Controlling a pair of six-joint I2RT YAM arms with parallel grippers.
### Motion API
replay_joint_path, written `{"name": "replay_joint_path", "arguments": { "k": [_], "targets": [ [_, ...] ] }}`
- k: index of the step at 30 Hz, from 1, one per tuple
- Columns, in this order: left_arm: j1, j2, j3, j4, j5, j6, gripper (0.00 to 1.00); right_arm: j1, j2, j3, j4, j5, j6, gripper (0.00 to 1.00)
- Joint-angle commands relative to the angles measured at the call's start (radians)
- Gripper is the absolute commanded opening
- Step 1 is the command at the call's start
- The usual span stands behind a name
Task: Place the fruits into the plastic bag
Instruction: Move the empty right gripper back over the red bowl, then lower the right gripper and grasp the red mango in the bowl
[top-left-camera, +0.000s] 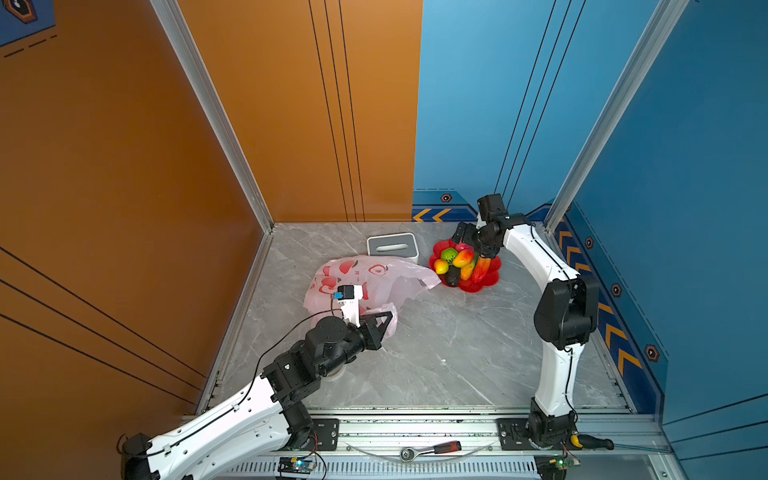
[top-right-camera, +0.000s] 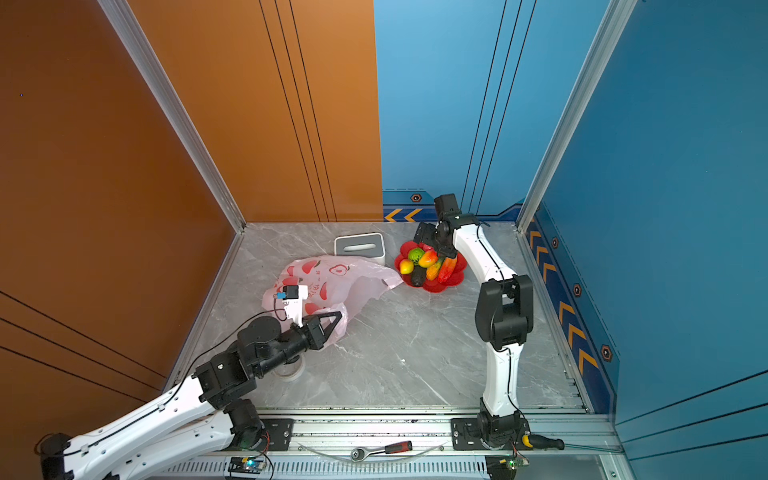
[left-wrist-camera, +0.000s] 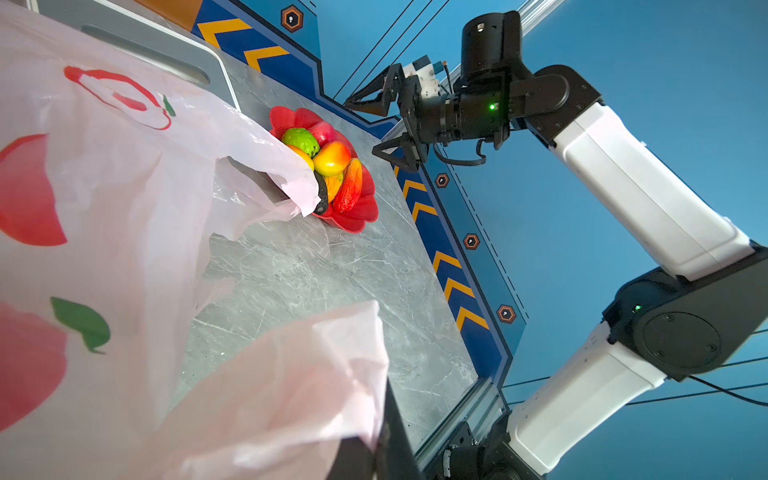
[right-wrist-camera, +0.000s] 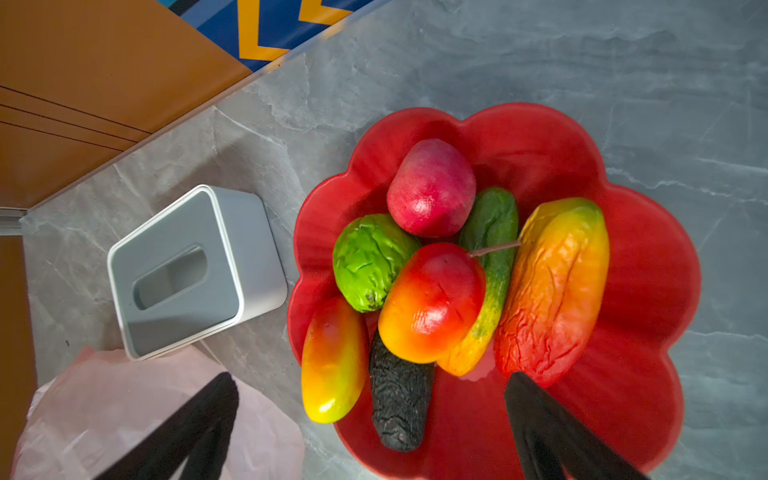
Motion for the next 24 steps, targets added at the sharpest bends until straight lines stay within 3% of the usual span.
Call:
{"name": "replay_joint_path", "arguments": {
  "k": [1, 15, 24],
  "targets": [
    [0.011, 0.002, -0.004, 0.007, 0.003, 0.004, 0.0, -0.006, 0.055, 0.048, -0.039, 0.038, -0.013, 0.97],
    [0.036, 0.038, 0.018, 0.024, 0.068, 0.011, 0.0, -0.009, 0.173, 0.094, -0.039, 0.057, 0.0, 0.88],
    [0.055, 0.038, 0.014, 0.036, 0.086, 0.005, 0.0, -0.012, 0.2, 0.099, -0.038, 0.053, 0.004, 0.74]
  ]
}}
